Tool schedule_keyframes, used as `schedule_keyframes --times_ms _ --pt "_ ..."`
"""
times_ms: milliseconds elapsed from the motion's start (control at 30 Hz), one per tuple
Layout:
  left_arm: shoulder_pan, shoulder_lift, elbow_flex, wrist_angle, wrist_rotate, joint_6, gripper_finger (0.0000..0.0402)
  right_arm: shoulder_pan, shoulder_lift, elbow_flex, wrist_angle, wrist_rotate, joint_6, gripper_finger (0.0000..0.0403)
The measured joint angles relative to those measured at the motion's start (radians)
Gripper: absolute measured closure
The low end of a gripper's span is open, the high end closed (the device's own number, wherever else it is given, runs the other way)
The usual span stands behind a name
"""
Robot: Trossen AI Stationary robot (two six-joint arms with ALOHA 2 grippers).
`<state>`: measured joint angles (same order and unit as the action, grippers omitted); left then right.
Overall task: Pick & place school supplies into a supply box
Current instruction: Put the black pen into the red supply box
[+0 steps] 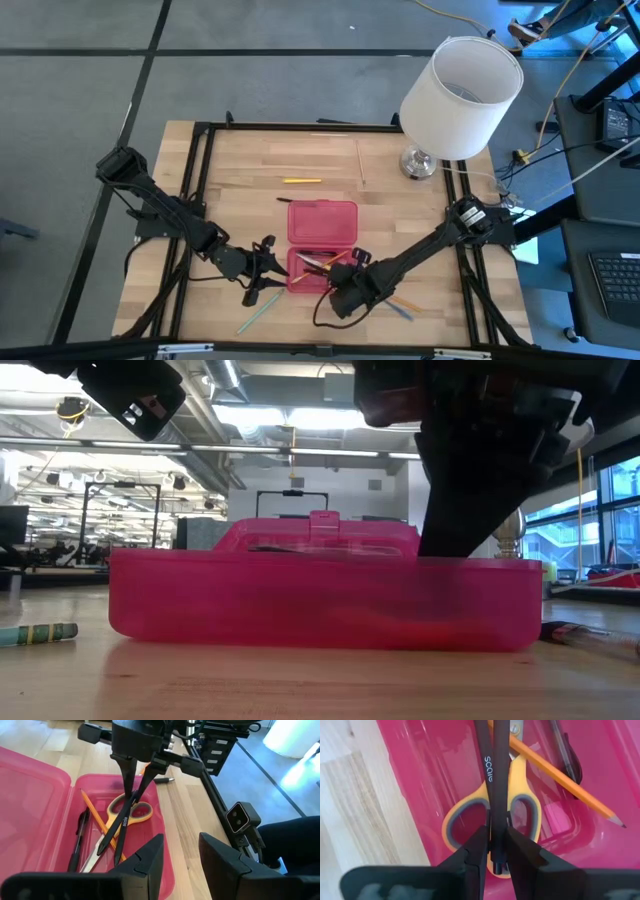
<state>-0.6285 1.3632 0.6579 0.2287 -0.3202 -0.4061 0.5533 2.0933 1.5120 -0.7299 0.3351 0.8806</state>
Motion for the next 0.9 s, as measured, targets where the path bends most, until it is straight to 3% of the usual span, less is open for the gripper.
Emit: schedule_keyframes --times_ms 433,700,900 --pt "0.000 0.000 0.000 0.000 0.000 0.000 0.0286 0.000 0.000 0.000 0.000 -0.033 0.003 0.0332" --pt "0.000 0.000 0.000 0.000 0.000 -0.001 0.0286 0.000 0.000 0.000 -0.006 -0.034 0.004 0.0282" --pt "0.000 0.000 0.000 0.000 0.000 -0.001 0.0286 0.006 -0.030 0.047 -0.165 -0.066 0.073 0.0261"
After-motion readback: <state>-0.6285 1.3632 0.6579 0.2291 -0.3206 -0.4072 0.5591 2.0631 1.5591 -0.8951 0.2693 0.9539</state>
